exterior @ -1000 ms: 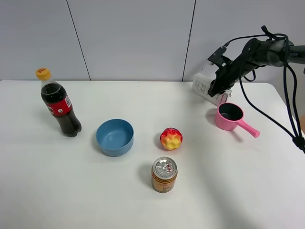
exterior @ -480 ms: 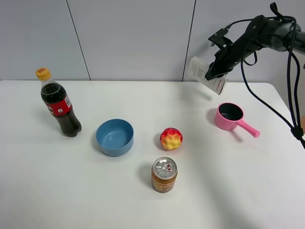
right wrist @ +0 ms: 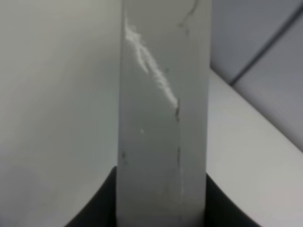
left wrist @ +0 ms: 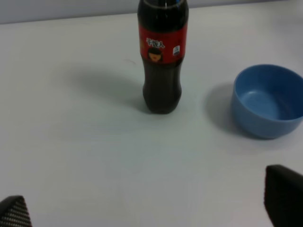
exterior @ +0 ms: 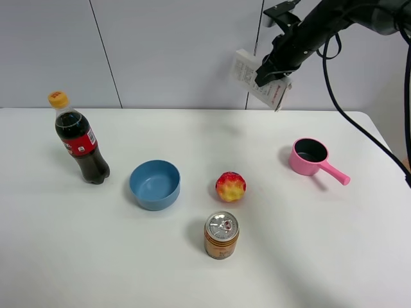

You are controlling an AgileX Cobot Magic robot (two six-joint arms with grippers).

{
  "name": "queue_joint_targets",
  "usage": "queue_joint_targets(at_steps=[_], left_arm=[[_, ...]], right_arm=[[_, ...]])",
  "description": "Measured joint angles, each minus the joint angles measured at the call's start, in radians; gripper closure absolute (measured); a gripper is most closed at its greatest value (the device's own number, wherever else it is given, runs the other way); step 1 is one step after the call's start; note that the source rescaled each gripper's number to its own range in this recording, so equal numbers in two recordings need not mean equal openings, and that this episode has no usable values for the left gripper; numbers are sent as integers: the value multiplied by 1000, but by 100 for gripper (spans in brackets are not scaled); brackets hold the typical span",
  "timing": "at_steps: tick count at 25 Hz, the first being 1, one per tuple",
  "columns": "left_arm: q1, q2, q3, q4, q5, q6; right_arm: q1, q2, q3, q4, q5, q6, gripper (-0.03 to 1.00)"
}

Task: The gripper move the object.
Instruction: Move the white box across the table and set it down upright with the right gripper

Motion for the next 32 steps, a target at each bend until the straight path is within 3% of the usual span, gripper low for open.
queue_joint_targets(at_steps=[10,14,18,23,28,32], left_arm=[[0,0,0,0,0,0],[0,0,0,0,0,0],[0,0,0,0,0,0],[0,0,0,0,0,0],[0,0,0,0,0,0],[0,0,0,0,0,0]], right_arm=[[230,-7,4,-174,100,299,96],[293,-28,88,-222,99,378,96],[321,-106,260,-223,-7,452,96],[322,-303,571,-226,-239,512,96],[297,-489,905,-251,-380,527,96],[253,-600,1039,-251,-435,536,96]])
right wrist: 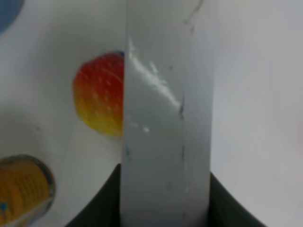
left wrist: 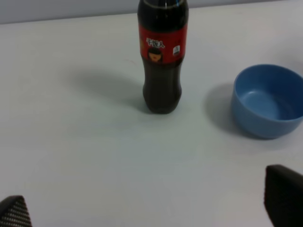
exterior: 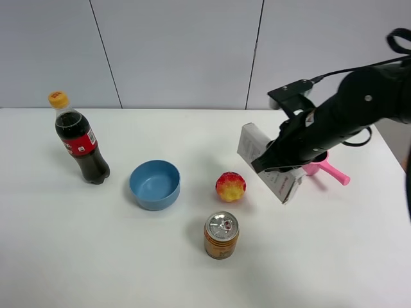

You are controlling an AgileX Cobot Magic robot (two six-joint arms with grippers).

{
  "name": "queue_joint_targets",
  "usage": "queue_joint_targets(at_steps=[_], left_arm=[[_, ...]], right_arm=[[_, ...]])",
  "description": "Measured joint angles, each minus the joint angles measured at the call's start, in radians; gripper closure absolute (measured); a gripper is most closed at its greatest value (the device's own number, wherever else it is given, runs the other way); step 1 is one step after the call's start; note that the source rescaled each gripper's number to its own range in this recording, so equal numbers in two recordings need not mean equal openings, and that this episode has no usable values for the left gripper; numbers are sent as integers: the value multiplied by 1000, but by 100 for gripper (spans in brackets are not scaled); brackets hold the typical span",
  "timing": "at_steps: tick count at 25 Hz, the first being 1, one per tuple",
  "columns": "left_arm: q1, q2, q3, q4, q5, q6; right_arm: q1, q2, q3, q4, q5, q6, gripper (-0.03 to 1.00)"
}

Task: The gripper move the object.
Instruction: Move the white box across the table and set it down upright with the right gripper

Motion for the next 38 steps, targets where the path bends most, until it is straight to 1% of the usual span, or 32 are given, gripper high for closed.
queue_joint_targets(at_steps=[2,4,8,10,13,17,23,28,32,35,36,38], left_arm=[[0,0,0,0,0,0],[0,0,0,0,0,0],[0,0,0,0,0,0],[0,0,0,0,0,0],[0,0,0,0,0,0],[0,0,0,0,0,0],[0,0,0,0,0,0],[0,0,0,0,0,0],[0,0,0,0,0,0],[0,0,0,0,0,0],[0,0,0,0,0,0],[0,0,0,0,0,0]], right_arm=[[-43,-65,46,0,-5,-2,96],[-98,-116,68,0,13,-28,96],[-197,-170,82,-3,97,-169,96],[-228,-173,83,-5,124,-219,96],[-285,-173,113,-5,125,-315,96],[-339,-163,134,-11,79,-358,96],[-348,-29,134,-22,6,-366,96],[-348,39,135,3,-74,-368,96],[-348,66,135,4,-87,-404,96],[-348,76,135,26,-87,-430,95],[-348,76,135,31,-87,-440,91],[-348,76,135,41,-96,-459,74]])
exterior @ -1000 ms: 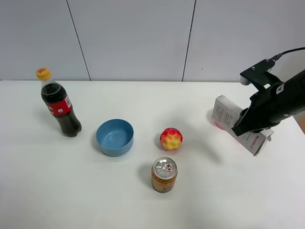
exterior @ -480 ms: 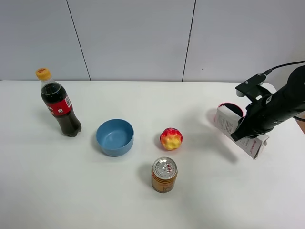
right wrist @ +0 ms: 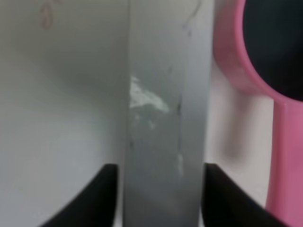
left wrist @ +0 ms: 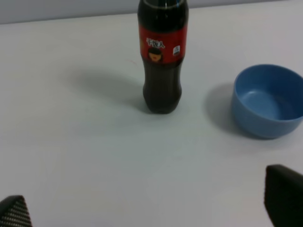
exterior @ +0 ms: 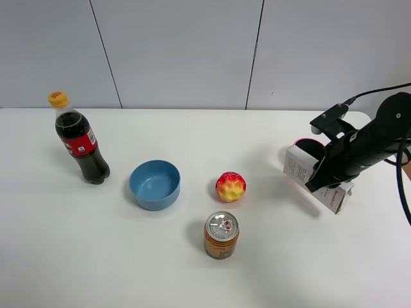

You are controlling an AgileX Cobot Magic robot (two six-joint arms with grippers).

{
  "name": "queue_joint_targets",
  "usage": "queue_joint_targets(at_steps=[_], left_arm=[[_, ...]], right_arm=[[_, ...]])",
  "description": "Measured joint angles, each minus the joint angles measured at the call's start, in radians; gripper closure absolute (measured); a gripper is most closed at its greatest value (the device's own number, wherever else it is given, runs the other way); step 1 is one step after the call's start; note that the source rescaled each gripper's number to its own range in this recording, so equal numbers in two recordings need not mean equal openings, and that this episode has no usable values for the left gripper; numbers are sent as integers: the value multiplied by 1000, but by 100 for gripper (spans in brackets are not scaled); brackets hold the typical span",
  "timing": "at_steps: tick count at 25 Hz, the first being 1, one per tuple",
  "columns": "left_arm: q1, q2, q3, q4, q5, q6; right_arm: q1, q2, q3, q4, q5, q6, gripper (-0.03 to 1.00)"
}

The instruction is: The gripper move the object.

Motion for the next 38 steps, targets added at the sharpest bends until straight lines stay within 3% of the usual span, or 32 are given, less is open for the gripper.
queue_joint_targets(at_steps=[3,5,7,14,21,26,31,38], left_arm=[[0,0,0,0,0,0],[0,0,0,0,0,0],[0,0,0,0,0,0],[0,0,0,0,0,0],[0,0,0,0,0,0],[0,0,0,0,0,0],[0,0,0,0,0,0],[0,0,0,0,0,0]], right_arm=[[0,0,0,36,-18,-5,42],[0,0,0,41,-23,-10,32],[0,0,-1,42,-23,-10,29],[58,-36,-1,67,-9,-7,27],[80,-291,-2,128,-65,110,26],[-7,-502,-2,130,-52,168,26],[-152,-764,-2,127,17,194,26],[-198,-1074,-2,50,148,341,26]])
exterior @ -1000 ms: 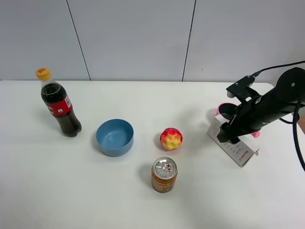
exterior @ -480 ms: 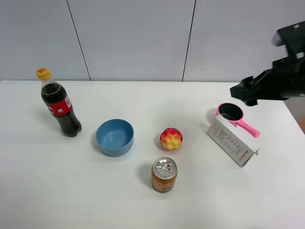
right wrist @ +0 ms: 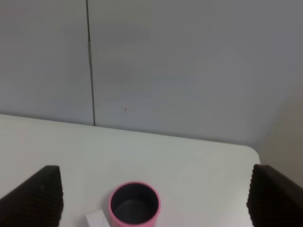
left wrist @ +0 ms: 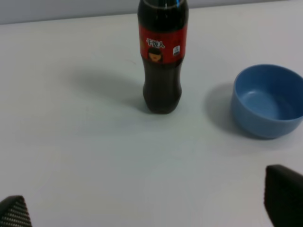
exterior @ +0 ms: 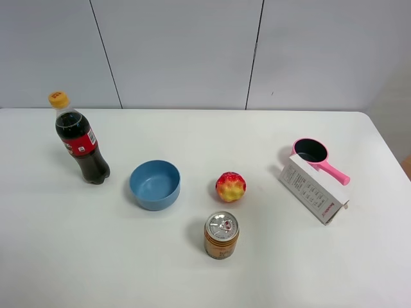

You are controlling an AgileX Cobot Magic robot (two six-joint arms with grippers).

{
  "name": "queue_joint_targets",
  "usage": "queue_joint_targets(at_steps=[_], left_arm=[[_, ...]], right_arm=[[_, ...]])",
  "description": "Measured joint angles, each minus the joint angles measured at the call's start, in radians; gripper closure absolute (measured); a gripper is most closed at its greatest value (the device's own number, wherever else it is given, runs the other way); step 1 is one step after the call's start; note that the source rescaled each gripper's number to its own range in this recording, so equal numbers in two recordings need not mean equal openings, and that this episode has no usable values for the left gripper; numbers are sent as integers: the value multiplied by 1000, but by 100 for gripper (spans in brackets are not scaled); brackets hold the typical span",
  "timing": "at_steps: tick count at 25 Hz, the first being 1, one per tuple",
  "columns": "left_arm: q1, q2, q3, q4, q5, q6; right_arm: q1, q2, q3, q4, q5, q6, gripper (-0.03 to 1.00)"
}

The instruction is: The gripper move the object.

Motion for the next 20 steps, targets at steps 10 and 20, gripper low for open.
queue_joint_targets(at_steps=[10,20], left_arm=[[0,0,0,0,0,0],[0,0,0,0,0,0]], right_arm=[[-105,-293,249,-93,286,122,26],[-104,-470,280,-203,404,276,26]])
